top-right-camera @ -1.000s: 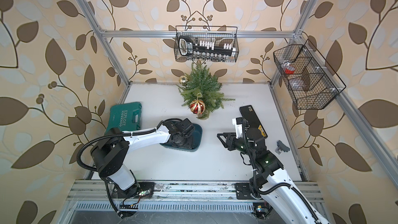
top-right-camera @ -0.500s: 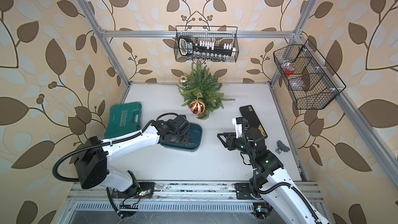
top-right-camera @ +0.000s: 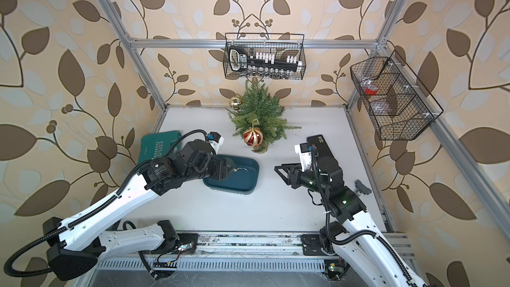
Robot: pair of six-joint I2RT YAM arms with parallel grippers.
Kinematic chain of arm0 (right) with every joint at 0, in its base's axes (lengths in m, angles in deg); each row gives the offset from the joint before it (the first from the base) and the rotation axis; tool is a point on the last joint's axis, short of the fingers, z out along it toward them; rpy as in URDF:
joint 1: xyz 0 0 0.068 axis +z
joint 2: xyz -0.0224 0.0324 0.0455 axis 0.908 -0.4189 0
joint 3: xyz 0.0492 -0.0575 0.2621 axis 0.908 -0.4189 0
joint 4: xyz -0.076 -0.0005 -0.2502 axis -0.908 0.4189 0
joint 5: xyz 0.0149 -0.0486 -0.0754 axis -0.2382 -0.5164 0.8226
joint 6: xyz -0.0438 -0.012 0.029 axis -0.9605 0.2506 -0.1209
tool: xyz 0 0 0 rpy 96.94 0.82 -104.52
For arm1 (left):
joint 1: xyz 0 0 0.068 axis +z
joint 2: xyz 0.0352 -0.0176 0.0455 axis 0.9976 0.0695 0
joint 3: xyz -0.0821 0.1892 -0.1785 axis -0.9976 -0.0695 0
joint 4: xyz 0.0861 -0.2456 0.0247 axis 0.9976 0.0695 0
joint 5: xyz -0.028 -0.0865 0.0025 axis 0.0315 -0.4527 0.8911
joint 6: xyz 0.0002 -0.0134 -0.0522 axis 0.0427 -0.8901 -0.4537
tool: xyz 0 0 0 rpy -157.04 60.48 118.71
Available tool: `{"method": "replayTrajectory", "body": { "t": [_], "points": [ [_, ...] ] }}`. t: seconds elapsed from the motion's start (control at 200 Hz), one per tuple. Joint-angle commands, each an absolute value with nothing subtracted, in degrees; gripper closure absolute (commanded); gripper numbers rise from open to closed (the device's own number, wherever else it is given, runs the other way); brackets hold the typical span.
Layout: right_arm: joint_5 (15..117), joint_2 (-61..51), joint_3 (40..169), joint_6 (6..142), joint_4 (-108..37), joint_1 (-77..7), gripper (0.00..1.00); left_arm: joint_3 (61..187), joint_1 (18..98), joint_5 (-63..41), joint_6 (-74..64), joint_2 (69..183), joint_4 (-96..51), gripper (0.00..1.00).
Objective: Decorate the small christmas tree with ornaments
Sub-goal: Pick up an ornament from the container.
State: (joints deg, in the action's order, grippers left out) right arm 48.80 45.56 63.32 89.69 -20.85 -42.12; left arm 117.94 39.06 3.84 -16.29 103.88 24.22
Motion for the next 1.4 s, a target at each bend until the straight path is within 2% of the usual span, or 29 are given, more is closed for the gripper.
{"method": "replayTrajectory", "body": {
  "t": [0.0,0.28,0.555,0.805,1.036,1.396],
  "points": [
    [45.0,45.5,67.2,88.4,-22.7,-41.9,0.56,123.7,38.4,2.2,-13.5,102.9,26.1,0.48],
    [44.6,42.3,74.6,88.5,-24.8,-41.9,0.59,140.1,38.4,3.0,-10.4,108.0,28.9,0.47],
    [45.3,35.8,85.9,86.9,-25.2,-42.4,0.62,160.0,38.5,4.5,-5.9,119.3,31.4,0.46],
    [46.6,28.8,96.1,85.4,-24.7,-43.5,0.67,172.1,39.4,4.3,-4.2,129.2,30.3,0.45],
    [48.9,22.7,101.7,83.8,-25.4,-45.0,0.72,175.2,45.1,-0.9,-8.1,133.4,26.8,0.48],
    [45.2,17.4,103.1,83.4,-29.7,-46.9,0.68,179.2,50.1,-5.1,-9.7,138.3,24.8,0.48]
  ]
}}
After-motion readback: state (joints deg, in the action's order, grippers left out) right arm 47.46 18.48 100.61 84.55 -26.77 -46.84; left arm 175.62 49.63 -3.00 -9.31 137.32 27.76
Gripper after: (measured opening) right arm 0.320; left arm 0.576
